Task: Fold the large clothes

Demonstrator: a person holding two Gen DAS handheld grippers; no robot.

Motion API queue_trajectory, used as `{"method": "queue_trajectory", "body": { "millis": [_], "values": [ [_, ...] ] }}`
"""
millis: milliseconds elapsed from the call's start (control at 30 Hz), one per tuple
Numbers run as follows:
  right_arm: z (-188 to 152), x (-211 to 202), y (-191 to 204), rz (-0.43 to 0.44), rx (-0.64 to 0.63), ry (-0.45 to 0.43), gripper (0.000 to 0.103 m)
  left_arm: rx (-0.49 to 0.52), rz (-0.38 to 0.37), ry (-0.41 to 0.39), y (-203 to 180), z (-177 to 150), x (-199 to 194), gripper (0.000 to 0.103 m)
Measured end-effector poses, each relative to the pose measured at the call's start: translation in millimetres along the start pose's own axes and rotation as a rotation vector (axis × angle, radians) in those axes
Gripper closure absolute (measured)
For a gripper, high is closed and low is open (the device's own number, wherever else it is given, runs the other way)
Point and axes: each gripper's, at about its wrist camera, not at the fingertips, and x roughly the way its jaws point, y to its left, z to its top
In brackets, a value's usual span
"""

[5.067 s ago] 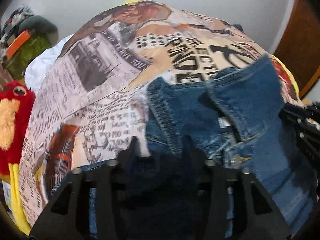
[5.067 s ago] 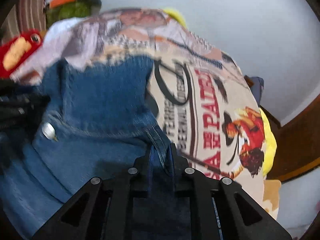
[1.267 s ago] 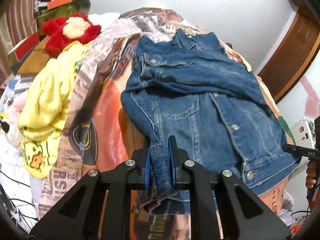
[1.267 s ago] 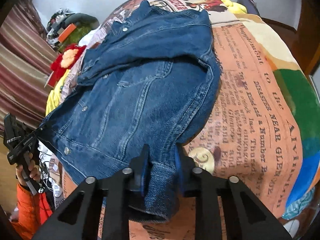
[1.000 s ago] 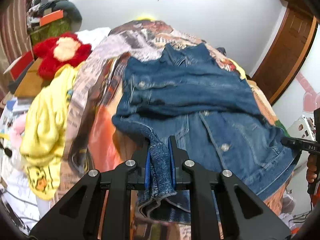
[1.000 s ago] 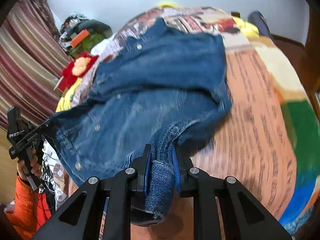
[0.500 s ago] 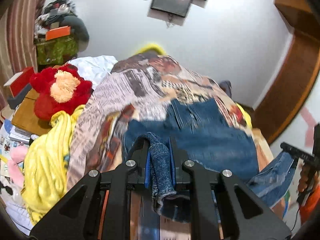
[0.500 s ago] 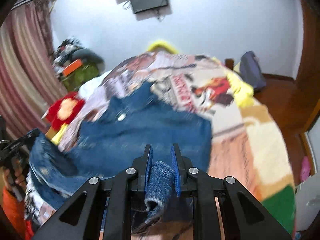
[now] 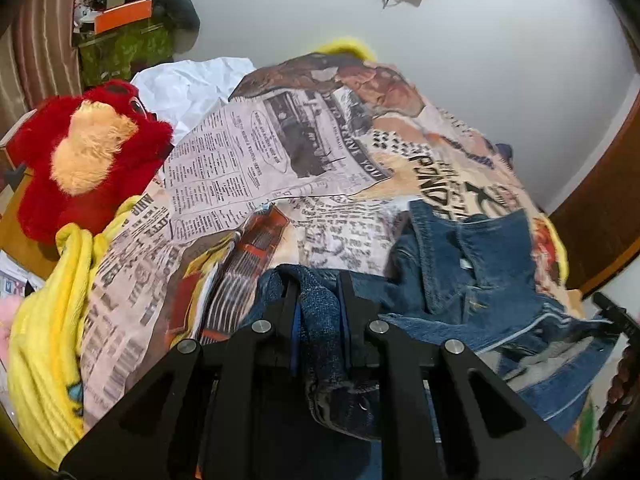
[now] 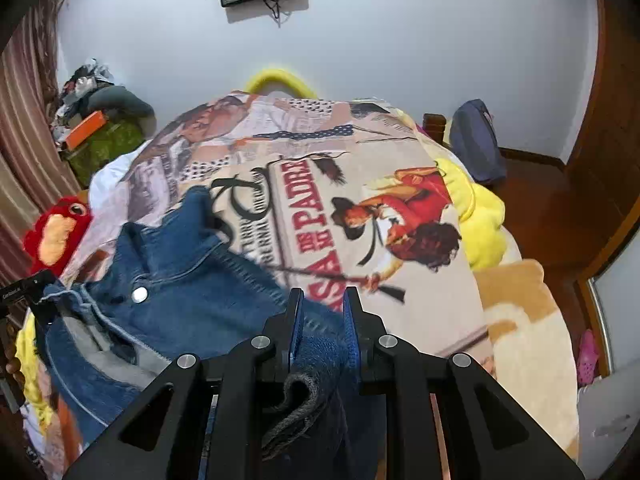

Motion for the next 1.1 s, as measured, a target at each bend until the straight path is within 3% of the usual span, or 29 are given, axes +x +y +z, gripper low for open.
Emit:
{"method": "queue_trajectory", "body": {
  "millis": [33, 100, 200, 267, 433, 500, 567, 633, 700, 900, 1100],
  "values": [
    [4, 4, -3, -0.101, -0.021, -0.032, 0.087, 0.017, 0.038, 0.004, 0, 0, 9, 0.088],
    [10, 11, -16, -0.192, -0.030, -0.042, 0.087, 0.031, 0.068, 0.033, 1, -2, 27, 0.087],
    [12, 18, -51, -0.159, 0.046, 0.014, 0.087, 0.062, 0.107, 0.092, 0, -13, 53, 0.087],
    [7, 11, -63, -0.168, 0.053, 0.007, 0.087, 0.147, 0.149, 0.095, -10, -21, 59, 0.086],
    [-14, -17, -63, -0.126, 0.001, 0.001, 0.087, 0.318, 0.251, 0.118, -38, -26, 53, 0.081],
    [-19, -26, -56, -0.100, -0.014, -0.001, 0.087, 0.319, 0.240, 0.119, -41, -22, 42, 0.075],
    [-25, -40, -48, -0.057, -0.025, -0.003, 0.087, 0.292, 0.206, 0.097, -41, -16, 23, 0.057],
    [-31, -53, -40, -0.014, -0.043, -0.006, 0.087, 0.270, 0.190, 0.051, -40, -11, 2, 0.028],
    [-36, -63, -32, 0.010, -0.059, -0.006, 0.087, 0.255, 0.197, 0.007, -40, -7, -19, 0.014],
    [-50, -82, -10, 0.128, -0.043, 0.032, 0.087, 0.298, 0.191, 0.007, -39, -20, -47, 0.013],
    [-66, -74, 13, 0.178, -0.066, 0.085, 0.087, 0.388, 0.150, 0.089, -42, -71, -47, 0.013]
  ]
}}
